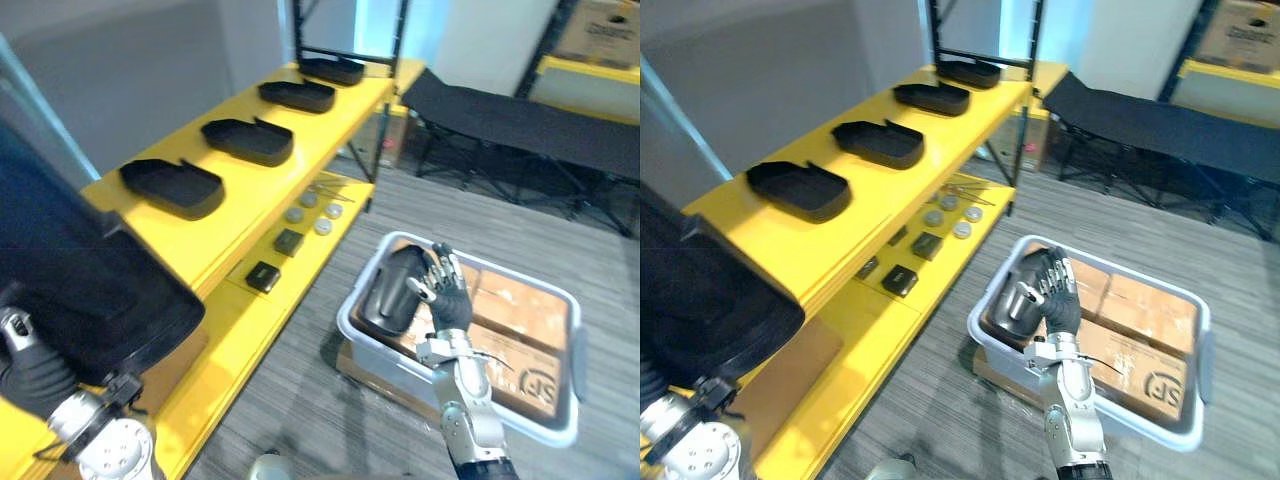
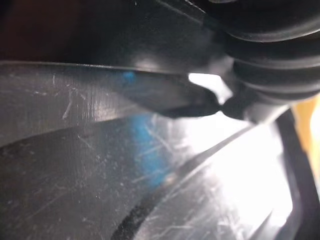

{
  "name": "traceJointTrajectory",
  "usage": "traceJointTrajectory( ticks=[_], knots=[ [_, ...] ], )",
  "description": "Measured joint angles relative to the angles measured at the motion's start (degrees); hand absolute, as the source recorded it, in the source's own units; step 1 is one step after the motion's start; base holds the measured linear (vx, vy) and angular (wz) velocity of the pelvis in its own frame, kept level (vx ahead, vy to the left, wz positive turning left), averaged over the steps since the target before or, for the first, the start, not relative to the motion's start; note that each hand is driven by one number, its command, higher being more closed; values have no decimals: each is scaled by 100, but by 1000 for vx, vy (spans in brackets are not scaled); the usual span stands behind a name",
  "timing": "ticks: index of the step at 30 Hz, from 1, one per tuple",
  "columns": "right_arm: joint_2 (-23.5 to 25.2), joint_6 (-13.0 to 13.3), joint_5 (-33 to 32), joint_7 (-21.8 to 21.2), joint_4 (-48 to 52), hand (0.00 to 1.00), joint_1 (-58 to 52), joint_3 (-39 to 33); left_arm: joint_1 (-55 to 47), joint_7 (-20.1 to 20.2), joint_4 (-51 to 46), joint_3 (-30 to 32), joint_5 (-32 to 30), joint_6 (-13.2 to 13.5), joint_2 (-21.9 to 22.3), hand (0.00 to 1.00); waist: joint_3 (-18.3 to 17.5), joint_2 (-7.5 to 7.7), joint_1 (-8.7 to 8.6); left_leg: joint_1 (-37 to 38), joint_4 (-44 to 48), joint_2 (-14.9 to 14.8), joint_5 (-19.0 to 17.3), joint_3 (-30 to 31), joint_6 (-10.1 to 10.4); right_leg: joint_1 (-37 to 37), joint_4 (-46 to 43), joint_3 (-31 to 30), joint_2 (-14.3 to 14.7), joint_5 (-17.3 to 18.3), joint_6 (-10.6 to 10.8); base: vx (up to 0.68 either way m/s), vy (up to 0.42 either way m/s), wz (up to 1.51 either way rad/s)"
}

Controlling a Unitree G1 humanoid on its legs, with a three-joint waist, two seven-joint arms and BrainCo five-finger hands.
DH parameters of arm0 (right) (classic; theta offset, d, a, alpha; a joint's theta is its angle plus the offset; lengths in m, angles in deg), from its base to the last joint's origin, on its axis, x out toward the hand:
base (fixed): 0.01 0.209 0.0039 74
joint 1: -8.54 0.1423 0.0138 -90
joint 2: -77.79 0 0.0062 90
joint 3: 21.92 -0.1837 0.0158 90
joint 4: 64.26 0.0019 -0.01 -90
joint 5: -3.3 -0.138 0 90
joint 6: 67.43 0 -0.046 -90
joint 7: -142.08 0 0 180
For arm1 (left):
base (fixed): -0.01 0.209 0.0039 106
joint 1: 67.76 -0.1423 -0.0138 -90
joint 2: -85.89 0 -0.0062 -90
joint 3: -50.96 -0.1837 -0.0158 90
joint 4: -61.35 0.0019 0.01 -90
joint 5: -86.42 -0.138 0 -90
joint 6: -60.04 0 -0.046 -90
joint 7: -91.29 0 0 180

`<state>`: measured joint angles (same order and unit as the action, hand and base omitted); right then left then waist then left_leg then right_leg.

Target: Walk over and take plastic housings, then place them on the shelf

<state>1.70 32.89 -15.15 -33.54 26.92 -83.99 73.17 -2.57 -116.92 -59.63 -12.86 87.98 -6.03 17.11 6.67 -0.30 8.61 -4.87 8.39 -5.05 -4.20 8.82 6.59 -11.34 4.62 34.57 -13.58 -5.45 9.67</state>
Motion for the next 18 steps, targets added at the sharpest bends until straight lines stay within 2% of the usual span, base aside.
traceJointTrajectory(
  ticks=[1,2,3,5,8,10,14,16,18],
  knots=[
    [-10,-75,220,177,-1,0,-24,-4,73,416,1,-16,374,167,-17,100,15,0,-110,-141,13,-115,136,-402,-176,-191,-9,414,-36,37,21,9,-19,171],
    [-43,-104,307,239,-2,0,-33,-16,112,579,-2,-43,528,252,-15,100,31,-3,-172,-148,7,-202,249,-674,-171,-275,-29,585,-51,55,41,35,36,163],
    [-115,-133,398,341,-5,0,-44,-16,156,816,-4,-83,765,399,-10,100,52,-70,-142,-166,-27,-240,462,-900,66,-368,-100,811,-113,93,128,40,113,89],
    [-105,-138,499,338,-26,0,-26,-21,177,927,-93,-85,972,476,-25,100,73,-74,-31,-128,-133,-104,532,-925,81,-365,-139,779,-259,89,158,36,143,32],
    [-69,-117,576,279,-26,0,-4,-27,372,1078,-211,-166,934,497,-66,100,171,-11,-22,-112,-210,-3,528,-1008,7,-256,-315,697,-437,224,173,14,94,-9],
    [-70,-34,598,145,-25,0,64,-41,423,1266,-273,-234,930,496,-130,100,207,36,-28,-131,-227,-11,519,-1133,-23,-64,-445,428,-486,306,118,25,58,-26],
    [-80,9,792,150,106,0,-32,-283,704,1632,-204,-678,976,388,-401,100,258,103,-354,-238,-239,40,627,-733,-8,158,-750,-1050,-95,1039,-76,0,-34,45],
    [-86,27,676,82,253,0,-154,-520,839,1827,-27,-961,976,381,-482,100,280,133,-356,-221,-276,62,676,-512,49,137,-1006,-1132,-68,1184,-43,39,-88,65],
    [-91,53,666,4,253,0,-202,-621,789,1836,66,-1115,976,348,-467,100,291,125,-404,-205,-289,25,745,-460,65,66,-1111,-1118,-2,1218,-33,38,-54,43]
  ],
)
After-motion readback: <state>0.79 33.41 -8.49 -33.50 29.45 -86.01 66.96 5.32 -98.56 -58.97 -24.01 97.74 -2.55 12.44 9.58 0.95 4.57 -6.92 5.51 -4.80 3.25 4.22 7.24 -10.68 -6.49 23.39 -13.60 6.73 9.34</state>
